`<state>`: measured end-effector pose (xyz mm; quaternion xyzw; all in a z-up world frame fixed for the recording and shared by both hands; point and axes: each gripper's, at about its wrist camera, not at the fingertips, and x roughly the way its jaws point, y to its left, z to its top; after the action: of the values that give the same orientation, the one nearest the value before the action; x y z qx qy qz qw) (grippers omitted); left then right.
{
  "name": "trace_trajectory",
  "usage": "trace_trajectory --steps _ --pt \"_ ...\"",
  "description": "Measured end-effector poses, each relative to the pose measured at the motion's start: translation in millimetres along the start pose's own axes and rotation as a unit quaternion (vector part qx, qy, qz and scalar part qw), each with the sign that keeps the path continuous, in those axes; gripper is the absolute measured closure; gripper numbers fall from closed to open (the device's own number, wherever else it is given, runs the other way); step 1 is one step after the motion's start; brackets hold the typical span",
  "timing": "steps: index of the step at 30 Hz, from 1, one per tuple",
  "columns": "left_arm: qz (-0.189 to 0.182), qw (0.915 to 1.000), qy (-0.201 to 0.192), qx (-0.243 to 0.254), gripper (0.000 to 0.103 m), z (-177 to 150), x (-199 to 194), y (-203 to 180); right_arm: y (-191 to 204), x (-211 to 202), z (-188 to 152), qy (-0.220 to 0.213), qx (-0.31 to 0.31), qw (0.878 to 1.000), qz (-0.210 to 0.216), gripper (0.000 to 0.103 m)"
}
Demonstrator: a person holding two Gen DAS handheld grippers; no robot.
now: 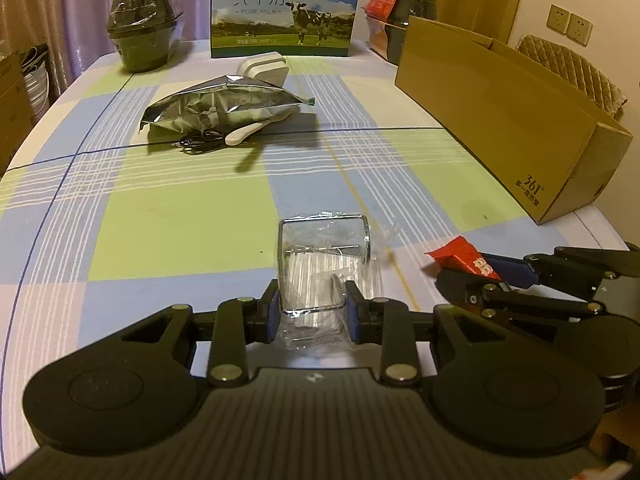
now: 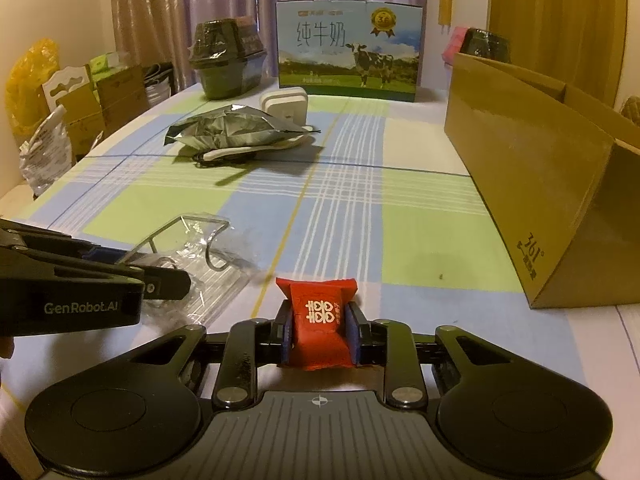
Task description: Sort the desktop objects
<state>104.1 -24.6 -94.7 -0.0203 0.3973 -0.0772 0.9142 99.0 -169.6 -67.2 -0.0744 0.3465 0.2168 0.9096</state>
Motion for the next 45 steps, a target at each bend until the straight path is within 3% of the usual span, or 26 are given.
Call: trace_trajectory --steps 31,45 --pt "0.004 0.9998 -0.006 -0.016 0.077 3.0 -4.8 3.6 -4.5 -7.7 3.7 -0.017 0.009 1.0 -0.008 0.08" --pt "-0.007 0.9997 -0.02 -0.015 0.077 13.7 -18.3 1.2 -11.1 -31.3 20.1 -0.041 0.015 0.999 -0.017 0.08"
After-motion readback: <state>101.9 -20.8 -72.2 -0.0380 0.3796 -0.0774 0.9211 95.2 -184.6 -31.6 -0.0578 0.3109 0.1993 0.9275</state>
